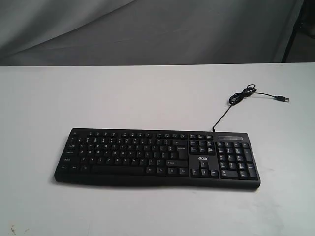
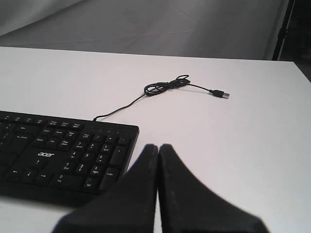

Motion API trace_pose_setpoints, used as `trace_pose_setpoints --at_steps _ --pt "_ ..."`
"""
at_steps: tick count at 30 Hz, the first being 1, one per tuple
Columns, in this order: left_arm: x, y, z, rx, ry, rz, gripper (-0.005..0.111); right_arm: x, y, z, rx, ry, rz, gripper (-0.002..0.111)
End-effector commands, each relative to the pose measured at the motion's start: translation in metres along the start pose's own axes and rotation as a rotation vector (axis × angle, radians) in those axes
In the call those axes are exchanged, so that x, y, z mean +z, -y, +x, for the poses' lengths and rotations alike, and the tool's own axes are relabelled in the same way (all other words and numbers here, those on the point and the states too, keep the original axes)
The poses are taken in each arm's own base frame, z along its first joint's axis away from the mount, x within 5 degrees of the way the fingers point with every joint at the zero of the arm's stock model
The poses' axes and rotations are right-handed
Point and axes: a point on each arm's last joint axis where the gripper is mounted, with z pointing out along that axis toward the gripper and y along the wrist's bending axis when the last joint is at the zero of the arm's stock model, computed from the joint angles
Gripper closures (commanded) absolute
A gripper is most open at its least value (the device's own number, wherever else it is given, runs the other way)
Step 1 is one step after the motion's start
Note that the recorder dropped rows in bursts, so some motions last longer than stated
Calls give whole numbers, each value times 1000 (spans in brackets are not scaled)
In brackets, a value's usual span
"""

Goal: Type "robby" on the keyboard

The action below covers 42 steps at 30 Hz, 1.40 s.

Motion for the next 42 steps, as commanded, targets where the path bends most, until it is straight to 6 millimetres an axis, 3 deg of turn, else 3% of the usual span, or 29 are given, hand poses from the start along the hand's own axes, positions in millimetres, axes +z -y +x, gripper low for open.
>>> trace_pose_setpoints --at_steps 1,23,28,31,32,33,34,35,36,37,38,39,42 --pt "0 0 1 3 7 5 107 0 1 1 3 -4 8 108" --pt "0 0 1 3 7 5 107 0 -1 1 40 -15 -3 108" --pt "0 0 1 3 7 5 107 -11 -2 -42 23 -67 -31 108" --pt "0 0 1 3 7 5 107 -8 -2 -74 11 -136 -40 108" --pt "0 0 1 3 7 5 107 -4 -1 -84 3 -145 -37 108" --pt "0 0 1 3 7 5 107 12 2 -111 -45 -165 -22 108" --pt "0 0 1 3 7 5 107 19 2 -124 -44 -177 -29 108" --pt "0 0 1 3 7 5 107 38 -4 -146 -30 -243 -82 108" --pt "0 0 1 3 7 5 107 49 -8 -152 -40 -282 -110 108" --pt "0 0 1 3 7 5 107 69 -24 -169 -74 -316 -191 108" --pt "0 0 1 3 7 5 107 77 -33 -175 -82 -324 -225 108" --pt "0 0 1 3 7 5 107 95 -57 -182 -98 -360 -303 108" --pt "0 0 1 3 7 5 107 131 -115 -176 -97 -456 -436 108"
